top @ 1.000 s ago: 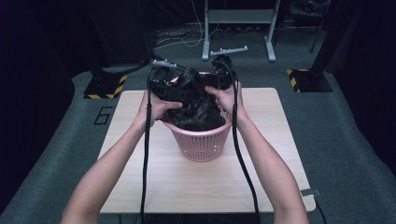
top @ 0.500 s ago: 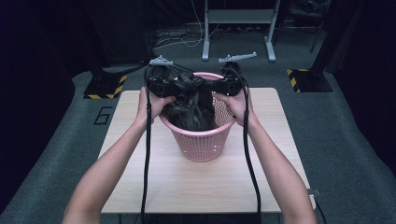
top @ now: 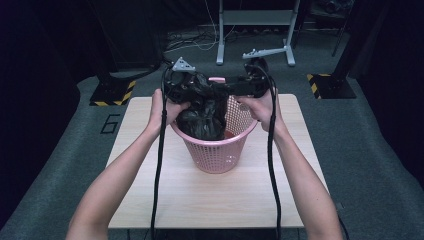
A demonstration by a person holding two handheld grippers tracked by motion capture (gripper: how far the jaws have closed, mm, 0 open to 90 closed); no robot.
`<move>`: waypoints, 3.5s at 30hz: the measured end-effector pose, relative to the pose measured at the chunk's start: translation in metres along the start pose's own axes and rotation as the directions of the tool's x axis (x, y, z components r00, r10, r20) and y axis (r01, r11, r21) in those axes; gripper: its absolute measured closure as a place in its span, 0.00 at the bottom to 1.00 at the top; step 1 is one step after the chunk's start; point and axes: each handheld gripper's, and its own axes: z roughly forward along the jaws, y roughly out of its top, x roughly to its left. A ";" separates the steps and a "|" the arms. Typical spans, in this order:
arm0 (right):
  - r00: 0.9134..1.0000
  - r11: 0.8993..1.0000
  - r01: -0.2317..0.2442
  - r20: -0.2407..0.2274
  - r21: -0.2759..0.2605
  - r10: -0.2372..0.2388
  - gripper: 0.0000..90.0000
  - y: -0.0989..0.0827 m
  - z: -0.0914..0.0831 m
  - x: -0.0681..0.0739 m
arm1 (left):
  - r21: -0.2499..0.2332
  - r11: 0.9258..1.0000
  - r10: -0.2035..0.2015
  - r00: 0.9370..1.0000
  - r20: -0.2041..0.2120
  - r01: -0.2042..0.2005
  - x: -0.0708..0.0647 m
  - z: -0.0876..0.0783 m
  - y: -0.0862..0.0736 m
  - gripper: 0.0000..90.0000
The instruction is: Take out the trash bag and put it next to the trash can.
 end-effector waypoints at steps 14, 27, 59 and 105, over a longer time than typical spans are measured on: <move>0.979 0.991 -0.006 0.203 0.136 -0.022 0.51 -0.004 0.042 -0.003 | -0.006 1.000 0.017 0.998 0.068 -0.016 0.000 -0.007 0.005 1.00; 0.983 0.984 -0.002 0.179 0.178 -0.030 0.38 -0.018 0.054 -0.004 | -0.051 0.997 -0.052 0.996 0.066 0.056 0.013 -0.015 0.011 1.00; 0.916 0.995 -0.083 0.397 0.057 0.054 0.12 -0.170 -0.085 -0.066 | -0.145 0.987 -0.078 0.997 -0.020 0.074 0.039 -0.061 0.032 1.00; 0.838 0.946 -0.309 0.498 0.098 0.223 0.14 -0.304 -0.067 -0.119 | -0.061 0.860 -0.511 0.849 -0.135 0.507 0.128 -0.060 -0.211 1.00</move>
